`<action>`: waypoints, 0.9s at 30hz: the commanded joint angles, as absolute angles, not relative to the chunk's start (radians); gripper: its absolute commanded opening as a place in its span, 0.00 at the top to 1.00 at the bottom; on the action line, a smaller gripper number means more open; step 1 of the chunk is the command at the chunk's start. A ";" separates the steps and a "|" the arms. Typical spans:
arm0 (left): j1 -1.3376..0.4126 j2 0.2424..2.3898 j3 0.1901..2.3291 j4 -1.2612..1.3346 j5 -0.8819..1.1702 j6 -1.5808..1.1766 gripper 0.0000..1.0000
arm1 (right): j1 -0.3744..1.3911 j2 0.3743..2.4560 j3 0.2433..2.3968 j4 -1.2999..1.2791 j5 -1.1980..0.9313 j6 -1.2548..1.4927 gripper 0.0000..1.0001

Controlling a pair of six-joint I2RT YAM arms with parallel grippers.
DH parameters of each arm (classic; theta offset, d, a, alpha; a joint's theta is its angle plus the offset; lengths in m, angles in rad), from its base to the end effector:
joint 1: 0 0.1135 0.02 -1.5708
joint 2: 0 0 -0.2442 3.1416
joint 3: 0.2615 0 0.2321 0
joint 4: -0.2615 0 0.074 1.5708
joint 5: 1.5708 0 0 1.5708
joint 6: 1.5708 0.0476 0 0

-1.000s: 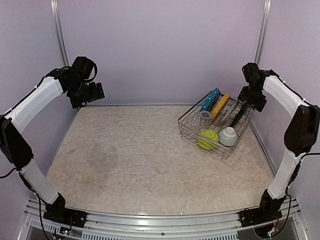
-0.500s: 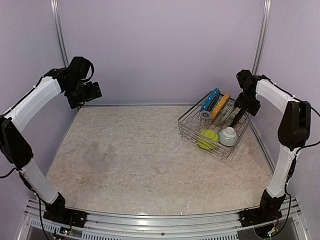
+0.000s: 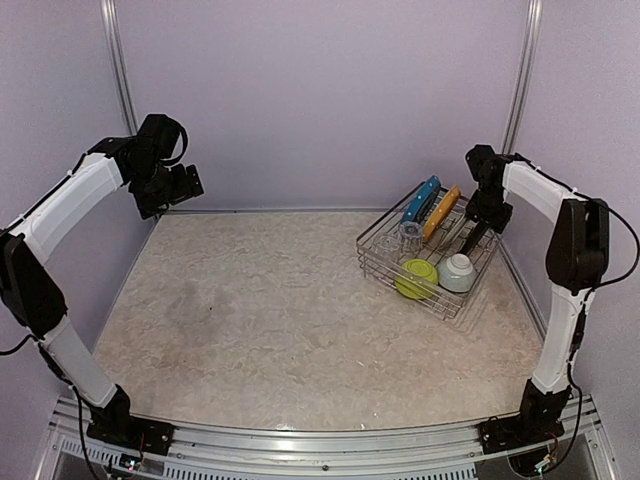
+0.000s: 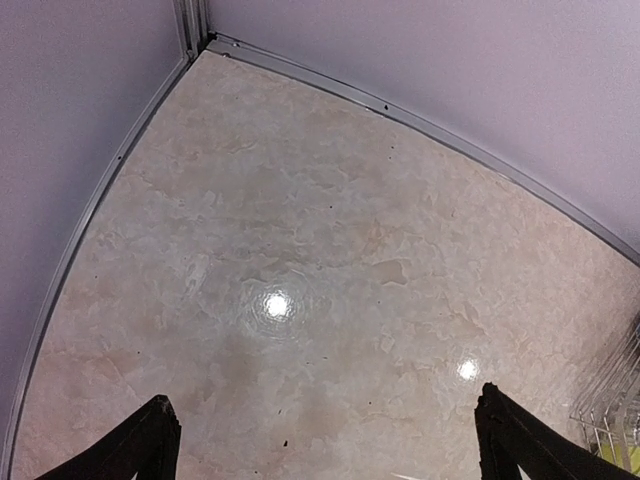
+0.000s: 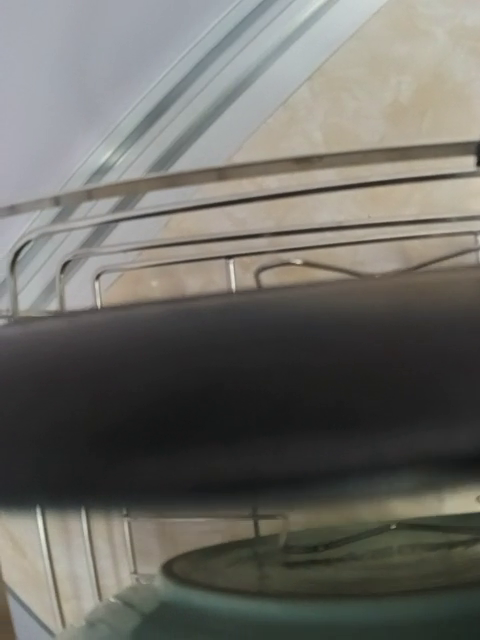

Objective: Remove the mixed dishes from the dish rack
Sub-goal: Grab the plate from the dish rack.

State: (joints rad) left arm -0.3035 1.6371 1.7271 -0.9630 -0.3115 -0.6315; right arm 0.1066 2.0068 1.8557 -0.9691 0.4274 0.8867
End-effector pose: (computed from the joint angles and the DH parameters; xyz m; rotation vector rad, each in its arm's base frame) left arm 0.3200 -0.0849 0.3457 -0.5238 2.3308 -0.0567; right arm 0.4047 0.0235 0.2548 1.0829 2.3018 -0.2073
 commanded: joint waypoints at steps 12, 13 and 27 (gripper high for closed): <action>-0.284 1.654 1.755 -0.978 -0.290 -0.624 0.01 | 0.094 2.095 2.025 -1.067 0.484 0.917 0.62; -0.284 1.655 1.755 -0.977 -0.287 -0.624 0.01 | 0.095 2.092 2.027 -1.070 0.484 0.918 0.65; -0.281 1.670 1.760 -0.971 -0.266 -0.627 0.01 | 0.134 2.134 2.247 -1.221 0.578 0.905 0.96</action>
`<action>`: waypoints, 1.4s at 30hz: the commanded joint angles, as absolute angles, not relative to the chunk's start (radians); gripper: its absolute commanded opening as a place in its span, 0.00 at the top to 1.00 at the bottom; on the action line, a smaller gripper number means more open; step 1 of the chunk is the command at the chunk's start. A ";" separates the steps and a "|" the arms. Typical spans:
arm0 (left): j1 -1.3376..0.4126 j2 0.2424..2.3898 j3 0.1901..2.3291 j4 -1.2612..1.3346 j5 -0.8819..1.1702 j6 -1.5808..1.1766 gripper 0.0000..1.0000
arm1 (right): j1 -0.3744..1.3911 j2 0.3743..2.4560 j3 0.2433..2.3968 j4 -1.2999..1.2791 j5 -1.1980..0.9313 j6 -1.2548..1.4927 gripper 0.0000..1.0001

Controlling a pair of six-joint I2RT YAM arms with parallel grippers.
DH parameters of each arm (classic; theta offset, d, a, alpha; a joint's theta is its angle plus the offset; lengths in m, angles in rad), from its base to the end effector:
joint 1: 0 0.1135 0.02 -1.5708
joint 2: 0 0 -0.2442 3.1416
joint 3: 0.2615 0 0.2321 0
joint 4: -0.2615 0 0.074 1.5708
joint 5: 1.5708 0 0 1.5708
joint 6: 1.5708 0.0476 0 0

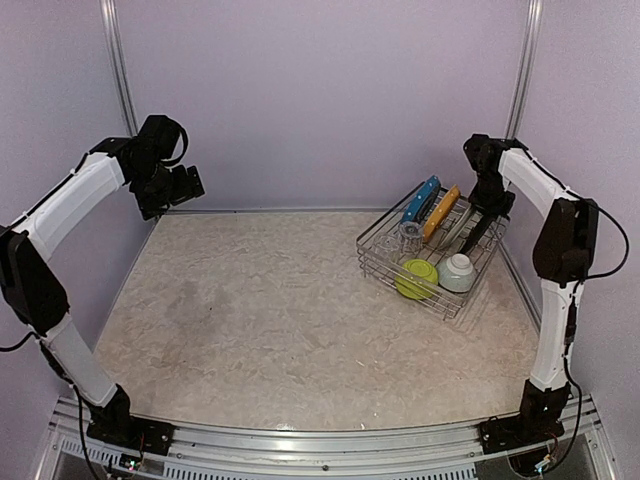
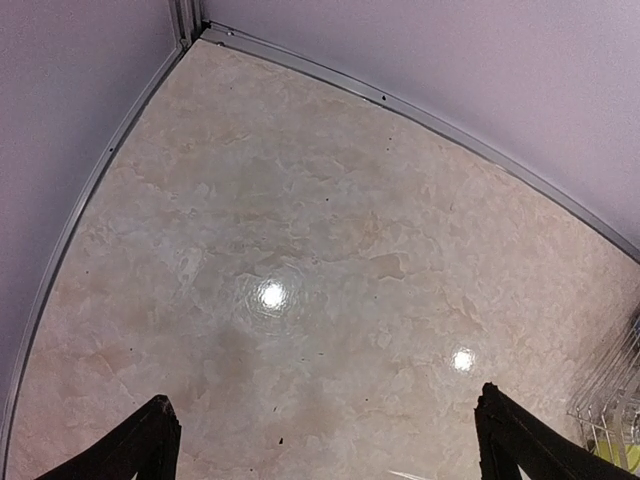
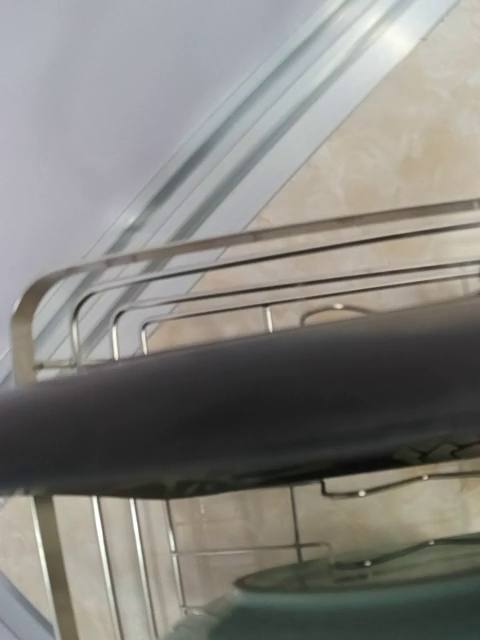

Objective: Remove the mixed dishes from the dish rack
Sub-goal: Grab the plate from the dish rack.

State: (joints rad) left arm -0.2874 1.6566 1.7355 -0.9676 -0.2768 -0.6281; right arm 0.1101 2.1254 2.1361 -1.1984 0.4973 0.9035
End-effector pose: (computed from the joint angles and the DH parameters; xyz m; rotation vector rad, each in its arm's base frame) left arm 0.3252 -0.0826 0.3413 -0.5265 2.3573 -0.0770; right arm 0.4154 0.0231 0.2761 1.1024 2.3062 -0.3264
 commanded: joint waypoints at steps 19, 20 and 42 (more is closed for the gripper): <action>-0.281 1.686 1.763 -0.962 -0.242 -0.642 0.01 | 0.179 2.061 2.329 -1.291 0.789 0.868 1.00; -0.281 1.686 1.761 -0.961 -0.241 -0.644 0.01 | 0.182 2.052 2.329 -1.285 0.794 0.863 1.00; -0.302 1.483 1.507 -0.582 -0.149 -0.566 0.01 | 0.221 1.698 2.155 -1.080 0.737 0.568 1.00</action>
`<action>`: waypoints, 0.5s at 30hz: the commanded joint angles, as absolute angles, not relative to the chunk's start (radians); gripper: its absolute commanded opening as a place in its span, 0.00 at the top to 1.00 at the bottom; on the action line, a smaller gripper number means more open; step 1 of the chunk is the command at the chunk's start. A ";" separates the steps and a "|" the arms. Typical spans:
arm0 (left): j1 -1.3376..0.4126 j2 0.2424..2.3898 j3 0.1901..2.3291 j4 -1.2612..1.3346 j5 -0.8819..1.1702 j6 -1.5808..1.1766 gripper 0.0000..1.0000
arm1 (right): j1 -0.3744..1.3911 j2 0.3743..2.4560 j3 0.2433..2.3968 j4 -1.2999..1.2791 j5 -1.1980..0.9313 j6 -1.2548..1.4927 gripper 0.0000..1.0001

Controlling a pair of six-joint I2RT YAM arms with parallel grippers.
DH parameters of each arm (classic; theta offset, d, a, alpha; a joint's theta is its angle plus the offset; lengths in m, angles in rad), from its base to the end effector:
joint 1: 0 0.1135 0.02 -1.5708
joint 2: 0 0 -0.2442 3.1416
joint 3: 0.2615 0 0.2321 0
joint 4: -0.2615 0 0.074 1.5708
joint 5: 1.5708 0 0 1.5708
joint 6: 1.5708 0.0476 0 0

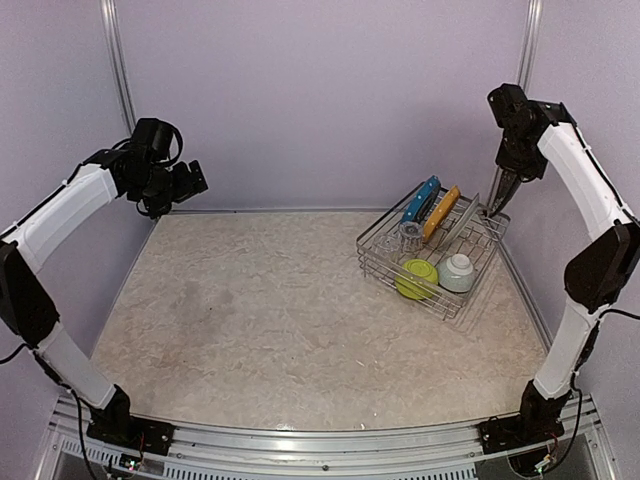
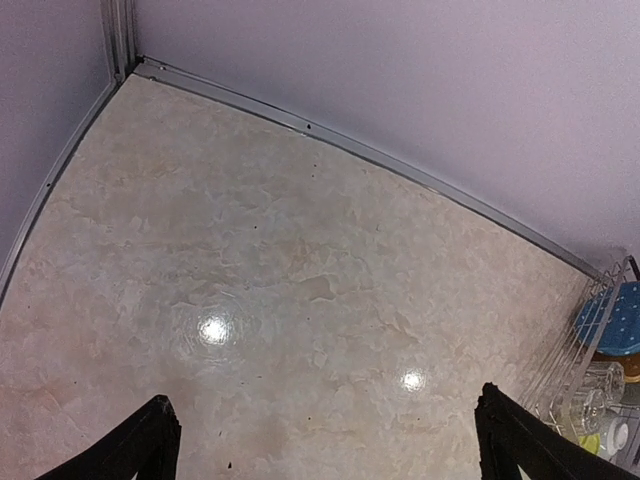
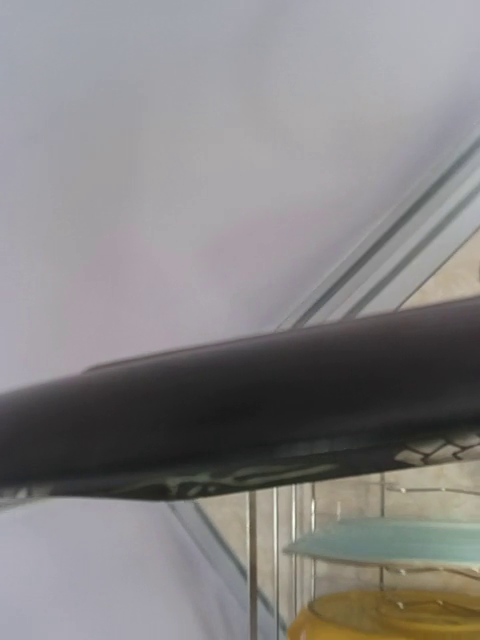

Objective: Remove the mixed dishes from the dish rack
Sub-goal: Grab the plate from the dish rack, then pass from the right arm to the left

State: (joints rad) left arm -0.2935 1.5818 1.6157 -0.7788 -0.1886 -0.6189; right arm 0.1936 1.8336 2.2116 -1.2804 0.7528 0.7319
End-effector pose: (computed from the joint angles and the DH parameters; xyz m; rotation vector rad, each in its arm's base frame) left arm 0.3218 -0.0879 0.3434 -0.4687 2.2644 -0.2498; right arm 0.3370 0.0329 0.4025 0.8737 2.0350 -0.4359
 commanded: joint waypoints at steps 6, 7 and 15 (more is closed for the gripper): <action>-0.310 1.361 1.377 -0.397 -0.099 -0.503 0.01 | 0.275 1.450 1.897 -0.687 0.379 0.299 1.00; -0.313 1.356 1.380 -0.402 -0.086 -0.486 0.01 | 0.281 1.439 1.890 -0.667 0.333 0.283 1.00; -0.331 1.334 1.399 -0.451 0.006 -0.419 0.01 | 0.366 1.458 1.910 -0.659 0.186 0.191 1.00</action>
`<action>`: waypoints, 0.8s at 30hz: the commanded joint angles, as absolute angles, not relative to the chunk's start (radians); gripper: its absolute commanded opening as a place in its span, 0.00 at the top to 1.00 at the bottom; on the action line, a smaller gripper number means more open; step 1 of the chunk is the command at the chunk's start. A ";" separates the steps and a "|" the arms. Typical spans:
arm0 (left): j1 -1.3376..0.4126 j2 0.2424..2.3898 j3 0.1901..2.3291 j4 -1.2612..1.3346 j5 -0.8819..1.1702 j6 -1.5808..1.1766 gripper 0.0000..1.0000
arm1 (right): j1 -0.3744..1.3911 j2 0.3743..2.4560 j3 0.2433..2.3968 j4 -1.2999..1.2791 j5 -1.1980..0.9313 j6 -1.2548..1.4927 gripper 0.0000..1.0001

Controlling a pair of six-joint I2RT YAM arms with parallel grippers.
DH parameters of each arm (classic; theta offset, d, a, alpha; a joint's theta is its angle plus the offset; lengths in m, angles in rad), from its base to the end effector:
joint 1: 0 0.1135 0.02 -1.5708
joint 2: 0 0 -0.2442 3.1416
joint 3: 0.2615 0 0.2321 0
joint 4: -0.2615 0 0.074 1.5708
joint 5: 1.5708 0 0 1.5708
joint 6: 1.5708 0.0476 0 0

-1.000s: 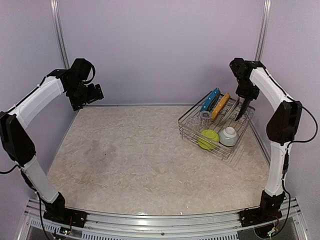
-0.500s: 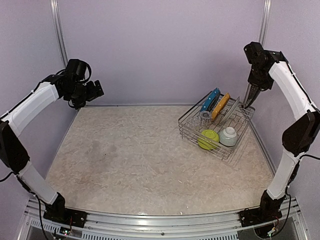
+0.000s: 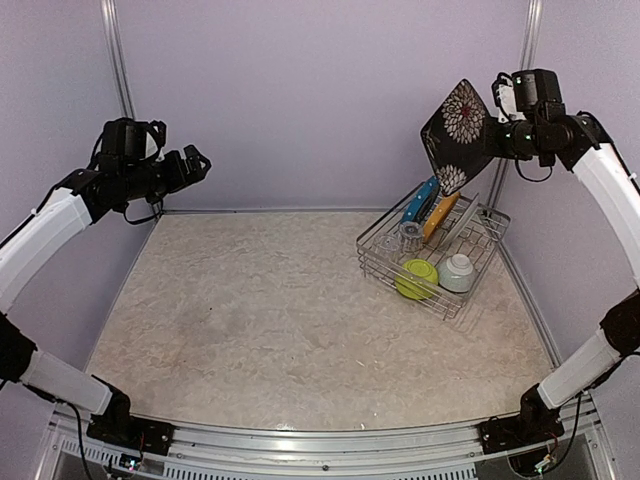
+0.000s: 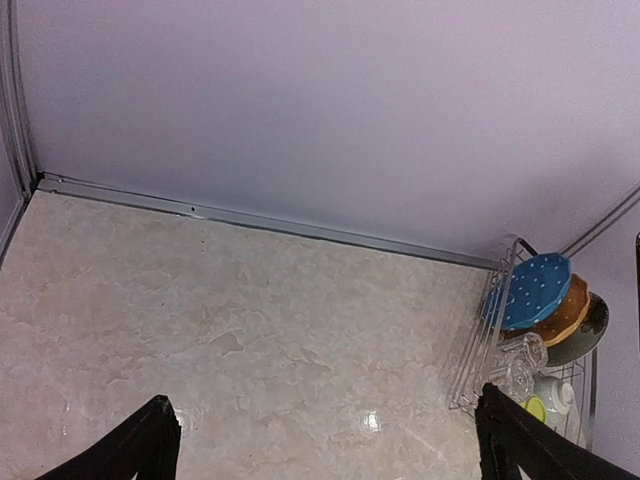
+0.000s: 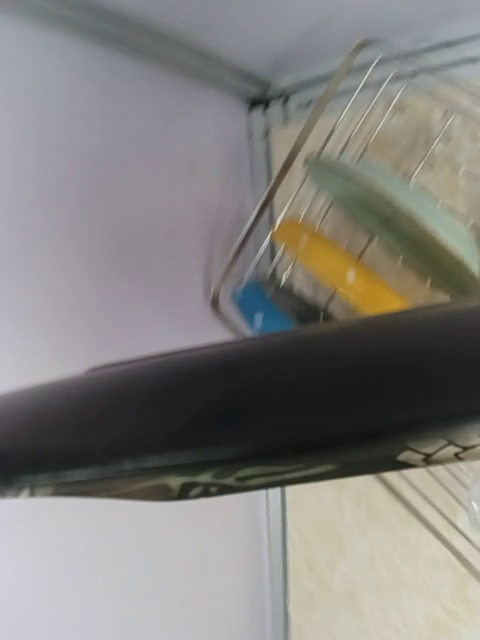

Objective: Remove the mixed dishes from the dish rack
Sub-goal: Pass from the right arm to the left

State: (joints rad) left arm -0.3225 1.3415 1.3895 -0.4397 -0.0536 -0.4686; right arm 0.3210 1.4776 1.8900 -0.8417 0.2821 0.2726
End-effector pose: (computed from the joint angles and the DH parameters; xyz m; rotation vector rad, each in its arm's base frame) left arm 0.2833 -0.0920 0.3756 -0.1809 1.9829 -0.4639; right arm 0.2770 0.0781 0.4516 0.1322 1.9791 0.1027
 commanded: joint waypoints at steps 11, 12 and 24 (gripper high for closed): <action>-0.342 1.308 1.369 -0.461 0.285 -0.287 0.01 | 0.442 1.495 1.871 -0.652 -0.097 0.126 1.00; -0.344 1.308 1.369 -0.463 0.308 -0.274 0.01 | 0.446 1.500 1.869 -0.651 -0.131 0.124 1.00; -0.402 1.292 1.328 -0.460 0.543 -0.148 0.01 | 0.504 1.559 1.844 -0.631 -0.388 0.093 1.00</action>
State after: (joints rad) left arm -0.3855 1.3148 1.3460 -0.4557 0.4320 -0.2089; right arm 0.4797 1.5620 1.8313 -0.7952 -0.2581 0.1013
